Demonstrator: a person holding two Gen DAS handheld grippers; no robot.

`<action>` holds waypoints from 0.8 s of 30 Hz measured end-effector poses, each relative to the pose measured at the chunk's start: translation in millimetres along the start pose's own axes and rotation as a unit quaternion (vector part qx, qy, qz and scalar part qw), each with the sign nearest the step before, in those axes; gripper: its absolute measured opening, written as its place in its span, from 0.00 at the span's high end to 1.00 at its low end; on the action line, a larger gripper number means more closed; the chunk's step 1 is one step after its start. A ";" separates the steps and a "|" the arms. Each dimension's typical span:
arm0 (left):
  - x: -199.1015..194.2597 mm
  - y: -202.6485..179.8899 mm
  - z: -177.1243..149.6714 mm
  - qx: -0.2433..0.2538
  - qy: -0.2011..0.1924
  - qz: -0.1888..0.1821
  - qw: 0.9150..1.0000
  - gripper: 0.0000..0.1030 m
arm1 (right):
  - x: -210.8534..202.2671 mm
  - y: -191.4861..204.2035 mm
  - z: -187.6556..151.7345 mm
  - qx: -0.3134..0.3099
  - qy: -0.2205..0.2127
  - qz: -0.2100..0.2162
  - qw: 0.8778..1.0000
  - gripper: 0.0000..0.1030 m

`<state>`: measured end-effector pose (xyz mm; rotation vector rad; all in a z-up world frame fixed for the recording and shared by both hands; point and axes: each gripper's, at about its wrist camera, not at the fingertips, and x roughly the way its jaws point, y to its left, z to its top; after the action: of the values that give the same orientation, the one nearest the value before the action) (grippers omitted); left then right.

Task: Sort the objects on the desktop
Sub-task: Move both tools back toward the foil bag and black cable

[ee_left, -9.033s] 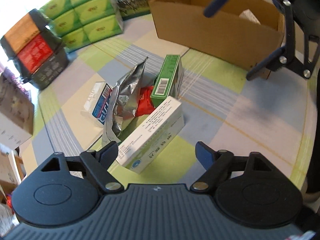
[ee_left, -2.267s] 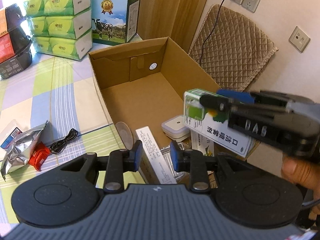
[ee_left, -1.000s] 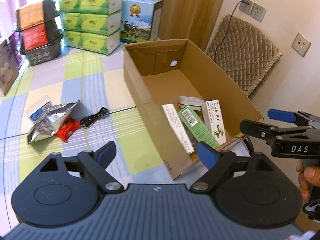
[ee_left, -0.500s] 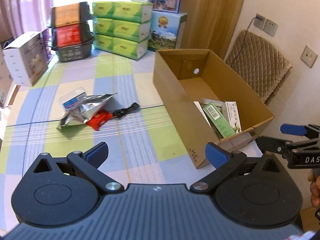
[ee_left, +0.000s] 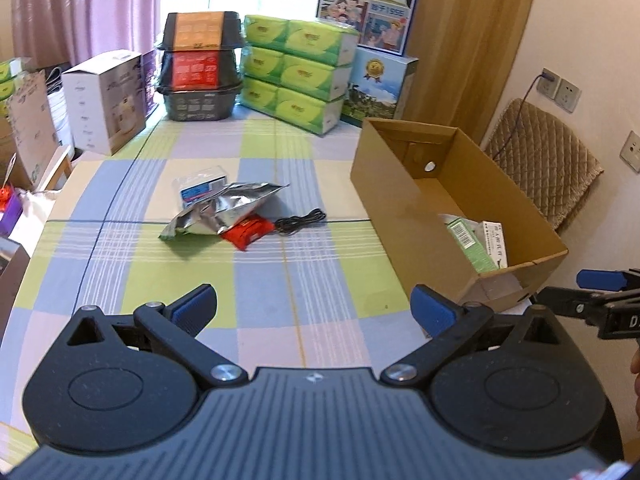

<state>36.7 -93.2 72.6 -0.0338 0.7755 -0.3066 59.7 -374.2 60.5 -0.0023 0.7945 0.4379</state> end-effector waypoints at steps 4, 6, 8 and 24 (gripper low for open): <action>-1.3 11.5 -5.4 -0.009 0.002 0.007 1.000 0.02 | 1.3 4.8 -0.9 -0.004 0.002 0.001 1.000 0.02; -3.3 15.7 -7.3 -0.009 0.002 0.010 1.000 0.02 | 2.0 7.3 -1.3 -0.005 0.003 0.003 1.000 0.02; -5.5 19.2 -8.5 -0.008 0.004 0.012 1.000 0.02 | 3.1 10.6 -1.7 -0.007 0.003 0.005 1.000 0.02; -27.0 40.4 -9.1 -0.004 0.007 0.051 0.999 0.02 | 2.8 34.4 1.7 -0.011 -0.009 0.043 0.999 0.02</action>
<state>22.7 -46.1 78.8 -0.0002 0.7905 -0.2078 49.5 -341.5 65.2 0.0151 0.7742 0.5269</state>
